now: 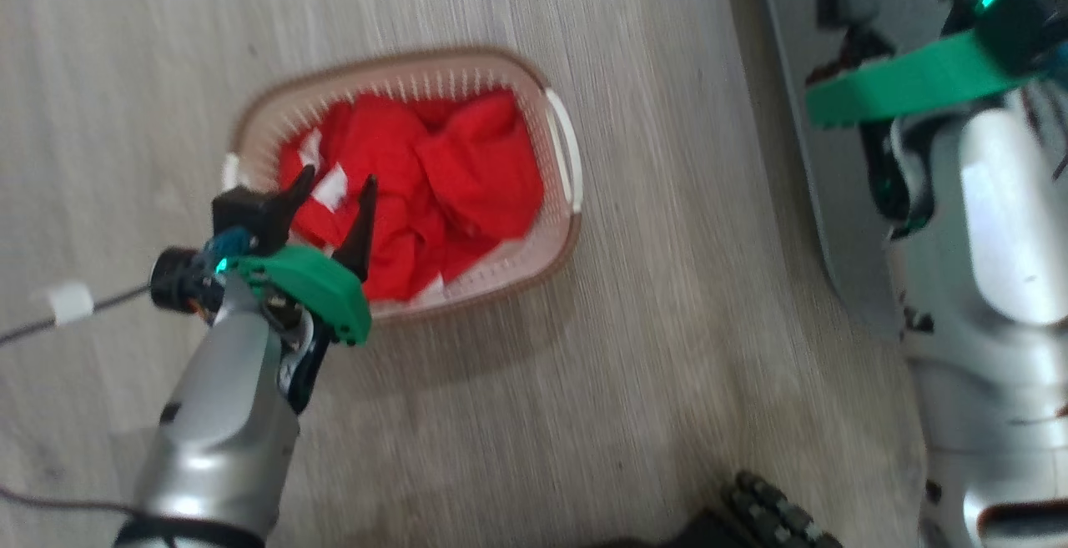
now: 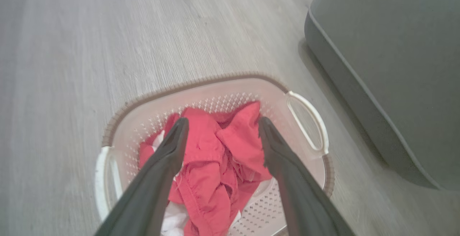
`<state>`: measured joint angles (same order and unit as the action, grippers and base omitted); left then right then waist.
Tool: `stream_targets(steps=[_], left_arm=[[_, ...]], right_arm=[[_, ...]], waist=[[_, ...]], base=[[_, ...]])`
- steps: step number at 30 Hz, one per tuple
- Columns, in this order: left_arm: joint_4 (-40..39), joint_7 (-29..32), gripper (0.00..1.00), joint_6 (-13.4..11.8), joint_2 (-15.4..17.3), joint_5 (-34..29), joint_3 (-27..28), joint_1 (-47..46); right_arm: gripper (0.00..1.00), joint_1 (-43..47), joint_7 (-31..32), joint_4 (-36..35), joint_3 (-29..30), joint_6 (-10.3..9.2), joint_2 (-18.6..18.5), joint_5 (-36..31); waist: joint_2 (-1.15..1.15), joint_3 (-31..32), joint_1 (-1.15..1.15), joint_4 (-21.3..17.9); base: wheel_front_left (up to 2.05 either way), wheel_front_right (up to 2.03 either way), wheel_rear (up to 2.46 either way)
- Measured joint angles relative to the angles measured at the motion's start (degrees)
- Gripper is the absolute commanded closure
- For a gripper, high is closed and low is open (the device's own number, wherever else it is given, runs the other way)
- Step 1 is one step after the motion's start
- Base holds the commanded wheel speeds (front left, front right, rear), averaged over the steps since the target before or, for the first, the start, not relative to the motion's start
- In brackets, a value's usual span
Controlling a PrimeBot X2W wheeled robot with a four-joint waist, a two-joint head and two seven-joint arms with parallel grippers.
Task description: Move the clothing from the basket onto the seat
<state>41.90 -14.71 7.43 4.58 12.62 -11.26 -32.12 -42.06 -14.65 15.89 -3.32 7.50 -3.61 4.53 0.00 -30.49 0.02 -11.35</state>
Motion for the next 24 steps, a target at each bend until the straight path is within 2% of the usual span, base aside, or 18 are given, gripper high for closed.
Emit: stream_targets(steps=[5,12,17,24], left_arm=[[9.7,1.9,0.00,0.0,0.6,0.3,-3.4,-7.5],[19.5,6.8,0.00,-0.5,0.8,-0.1,-5.0,-18.1],[24.1,9.2,0.00,-1.1,0.7,-0.9,-5.8,-22.4],[26.8,9.6,0.00,-1.2,-0.4,-1.1,-7.7,-27.4]], right_arm=[[0.00,-3.8,0.0,-1.9,-0.1,0.00,0.0,0.0],[0.00,-6.7,0.0,-4.1,-1.7,0.00,0.0,1.4],[0.00,-6.7,0.0,-5.0,-2.1,0.00,0.0,2.5],[0.00,-6.4,0.0,-5.8,-1.2,0.00,0.0,3.1]], waist=[[0.00,-6.8,0.00,-1.2],[0.00,-15.0,0.00,-3.5],[0.00,-19.2,-0.01,-5.8],[0.00,-22.4,-0.01,-7.0]], base=[[0.00,0.00,0.00],[0.00,0.00,0.00],[0.00,0.00,0.00],[0.00,0.00,0.00]])
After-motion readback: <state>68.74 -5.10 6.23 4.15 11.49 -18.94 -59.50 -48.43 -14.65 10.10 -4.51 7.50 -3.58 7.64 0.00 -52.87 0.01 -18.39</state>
